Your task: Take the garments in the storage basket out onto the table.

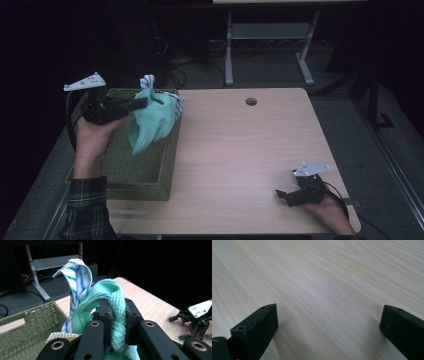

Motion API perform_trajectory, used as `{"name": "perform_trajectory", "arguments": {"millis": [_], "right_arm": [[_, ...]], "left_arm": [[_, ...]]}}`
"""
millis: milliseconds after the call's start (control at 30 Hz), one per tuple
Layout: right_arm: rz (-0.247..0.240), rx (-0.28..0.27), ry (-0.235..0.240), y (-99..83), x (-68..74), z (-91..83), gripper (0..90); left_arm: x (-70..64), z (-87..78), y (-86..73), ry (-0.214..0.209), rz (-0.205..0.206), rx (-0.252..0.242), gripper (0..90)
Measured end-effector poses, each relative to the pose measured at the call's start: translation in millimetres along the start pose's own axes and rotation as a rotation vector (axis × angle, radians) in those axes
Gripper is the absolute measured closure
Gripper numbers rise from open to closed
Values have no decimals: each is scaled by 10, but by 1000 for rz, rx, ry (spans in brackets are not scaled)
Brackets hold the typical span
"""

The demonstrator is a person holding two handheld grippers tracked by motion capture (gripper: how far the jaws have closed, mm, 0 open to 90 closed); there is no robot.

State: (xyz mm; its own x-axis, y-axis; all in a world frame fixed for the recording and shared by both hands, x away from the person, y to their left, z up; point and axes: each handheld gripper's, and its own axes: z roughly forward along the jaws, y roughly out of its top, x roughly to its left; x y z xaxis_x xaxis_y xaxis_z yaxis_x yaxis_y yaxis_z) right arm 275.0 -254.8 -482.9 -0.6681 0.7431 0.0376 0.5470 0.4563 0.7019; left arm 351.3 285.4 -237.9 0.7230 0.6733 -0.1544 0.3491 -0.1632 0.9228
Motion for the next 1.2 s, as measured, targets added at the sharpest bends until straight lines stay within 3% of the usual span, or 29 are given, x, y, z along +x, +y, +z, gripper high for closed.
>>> {"name": "perform_trajectory", "arguments": {"millis": [533, 900, 1200], "right_arm": [[0, 0, 0, 0, 0, 0, 14], [0, 0, 0, 0, 0, 0, 14], [2, 1, 0, 0, 1, -1, 14]], "left_arm": [[-268, 232, 186, -73, 37, -31, 792], [-530, 545, 185, -126, 74, 2, 791], [-671, 793, 108, -169, 77, 28, 792]]}}
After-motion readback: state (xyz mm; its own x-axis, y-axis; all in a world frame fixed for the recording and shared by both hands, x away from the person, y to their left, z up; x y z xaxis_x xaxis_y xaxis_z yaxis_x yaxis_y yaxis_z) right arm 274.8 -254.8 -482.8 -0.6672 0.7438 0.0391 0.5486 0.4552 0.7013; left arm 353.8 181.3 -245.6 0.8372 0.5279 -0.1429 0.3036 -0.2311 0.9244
